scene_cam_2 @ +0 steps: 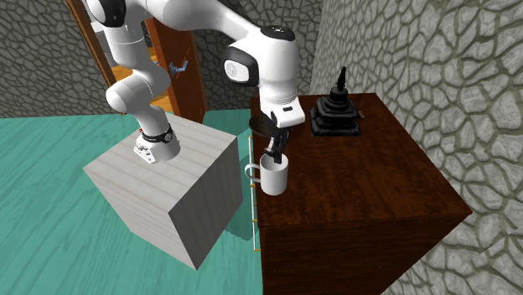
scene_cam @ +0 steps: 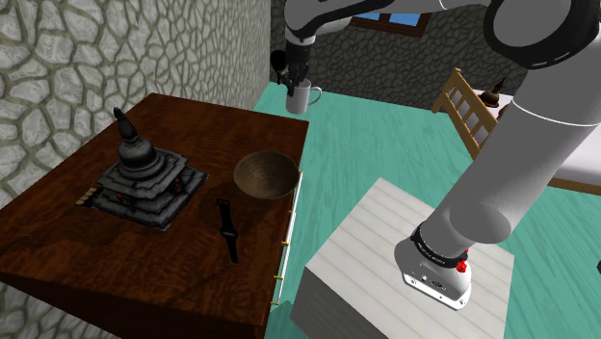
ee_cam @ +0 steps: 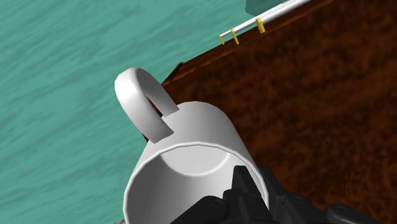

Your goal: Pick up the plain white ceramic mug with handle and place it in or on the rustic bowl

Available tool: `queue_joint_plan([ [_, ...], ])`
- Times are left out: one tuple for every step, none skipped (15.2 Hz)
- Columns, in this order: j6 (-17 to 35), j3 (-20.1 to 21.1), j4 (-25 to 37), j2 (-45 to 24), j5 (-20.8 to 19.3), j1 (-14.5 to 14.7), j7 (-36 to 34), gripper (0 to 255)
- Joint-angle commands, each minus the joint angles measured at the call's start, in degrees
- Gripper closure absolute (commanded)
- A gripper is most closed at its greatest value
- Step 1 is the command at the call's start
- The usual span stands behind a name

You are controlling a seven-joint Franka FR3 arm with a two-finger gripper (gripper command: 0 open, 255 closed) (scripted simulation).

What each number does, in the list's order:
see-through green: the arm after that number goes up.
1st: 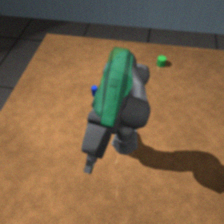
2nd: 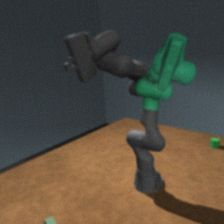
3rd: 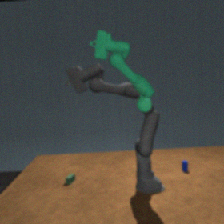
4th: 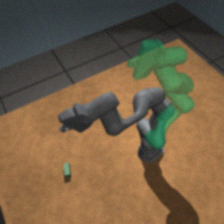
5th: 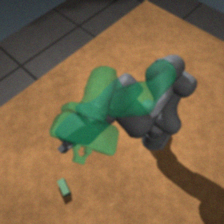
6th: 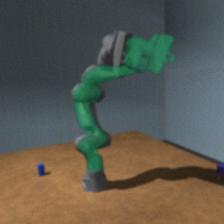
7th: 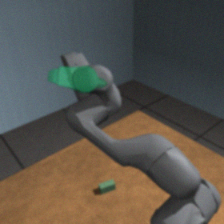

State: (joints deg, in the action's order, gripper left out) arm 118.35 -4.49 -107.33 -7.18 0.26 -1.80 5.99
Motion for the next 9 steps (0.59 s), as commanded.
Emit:
queue_joint_plan([
  [-1.4,0.0,1.1,0.4,0.0,0.0,0.0,255],
  [-2.2,0.0,1.6,0.5,0.0,0.0,0.0,255],
  [-2.9,0.0,2.2,0.7,-0.1,0.0,0.0,255],
  [-3.6,0.0,2.8,0.9,-0.1,0.0,0.0,255],
  [-4.4,0.0,3.4,1.0,-0.1,0.0,0.0,255],
  [-5.1,0.0,4.0,1.1,-0.1,0.0,0.0,255],
  [-5.9,0.0,4.6,1.2,-0.1,0.0,0.0,255],
  [-6.6,0.0,5.3,1.3,-0.1,0.0,0.0,255],
  [-7.4,0.0,5.9,1.4,-0.1,0.0,0.0,255],
])
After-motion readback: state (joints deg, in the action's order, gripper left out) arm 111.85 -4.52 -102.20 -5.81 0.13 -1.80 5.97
